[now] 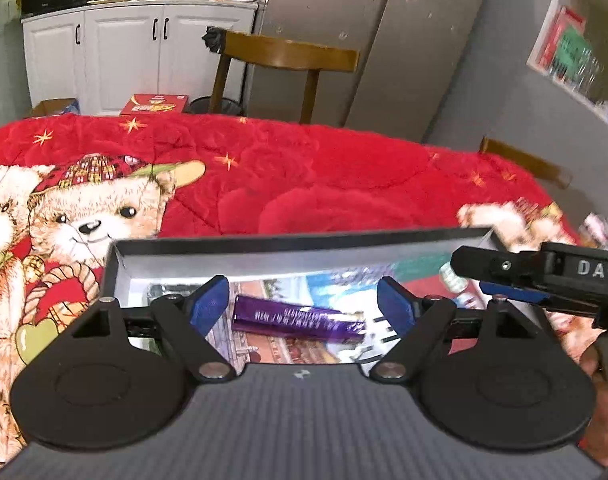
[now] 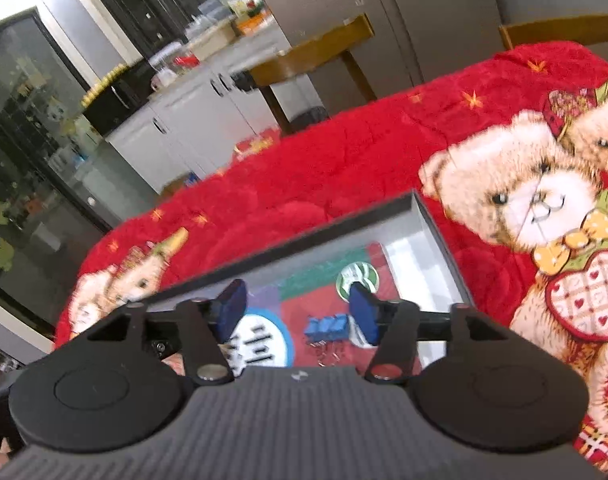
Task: Organize objects
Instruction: 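Open both tools to drop the tube and binder clip into the box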
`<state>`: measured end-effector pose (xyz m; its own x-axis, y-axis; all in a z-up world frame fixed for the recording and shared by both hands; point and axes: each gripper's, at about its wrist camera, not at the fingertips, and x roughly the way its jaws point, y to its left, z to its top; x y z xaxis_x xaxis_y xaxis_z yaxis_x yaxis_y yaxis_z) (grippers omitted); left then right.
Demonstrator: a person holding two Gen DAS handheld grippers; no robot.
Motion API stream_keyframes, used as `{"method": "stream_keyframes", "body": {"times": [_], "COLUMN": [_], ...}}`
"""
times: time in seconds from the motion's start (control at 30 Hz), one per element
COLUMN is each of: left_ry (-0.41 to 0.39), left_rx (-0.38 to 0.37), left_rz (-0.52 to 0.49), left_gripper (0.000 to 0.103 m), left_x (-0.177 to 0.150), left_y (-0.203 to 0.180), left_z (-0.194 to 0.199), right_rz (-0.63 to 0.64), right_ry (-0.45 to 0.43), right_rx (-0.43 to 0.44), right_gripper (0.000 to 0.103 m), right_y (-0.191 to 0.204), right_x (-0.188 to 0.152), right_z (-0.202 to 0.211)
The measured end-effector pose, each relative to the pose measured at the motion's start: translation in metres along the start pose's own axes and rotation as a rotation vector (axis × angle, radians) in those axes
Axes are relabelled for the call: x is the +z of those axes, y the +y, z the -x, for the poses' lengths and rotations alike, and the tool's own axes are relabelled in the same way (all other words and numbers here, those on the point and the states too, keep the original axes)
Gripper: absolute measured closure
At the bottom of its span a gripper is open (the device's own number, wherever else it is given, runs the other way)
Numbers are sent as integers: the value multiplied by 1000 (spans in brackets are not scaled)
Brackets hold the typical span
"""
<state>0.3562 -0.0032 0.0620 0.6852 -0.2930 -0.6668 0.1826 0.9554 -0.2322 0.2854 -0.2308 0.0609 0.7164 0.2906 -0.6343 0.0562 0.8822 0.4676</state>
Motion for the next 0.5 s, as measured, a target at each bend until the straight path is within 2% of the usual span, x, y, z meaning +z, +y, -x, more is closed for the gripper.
{"method": "stream_keyframes", "body": {"times": [0.1,0.27,0.4,0.5], "left_ry": [-45,-155,-251,-252], "left_rx": [-26,-85,-128,-167], "left_rz": [6,-19,-10,-32], "left_gripper": [18,18,17,17], "left_x": [9,18,16,7], "left_y": [1,-5,-13,-22], "left_z": [23,80,129,161], "right_rz": [-6,-44,69,128], "right_ry": [-65,-142,-213,-304], "right_rx": [35,151,136,90], "right_gripper": [20,14,7,3], "right_y": [5,11,25,31], "right_x": [2,-5,-13,-27], "right_z": [23,65,112,150]}}
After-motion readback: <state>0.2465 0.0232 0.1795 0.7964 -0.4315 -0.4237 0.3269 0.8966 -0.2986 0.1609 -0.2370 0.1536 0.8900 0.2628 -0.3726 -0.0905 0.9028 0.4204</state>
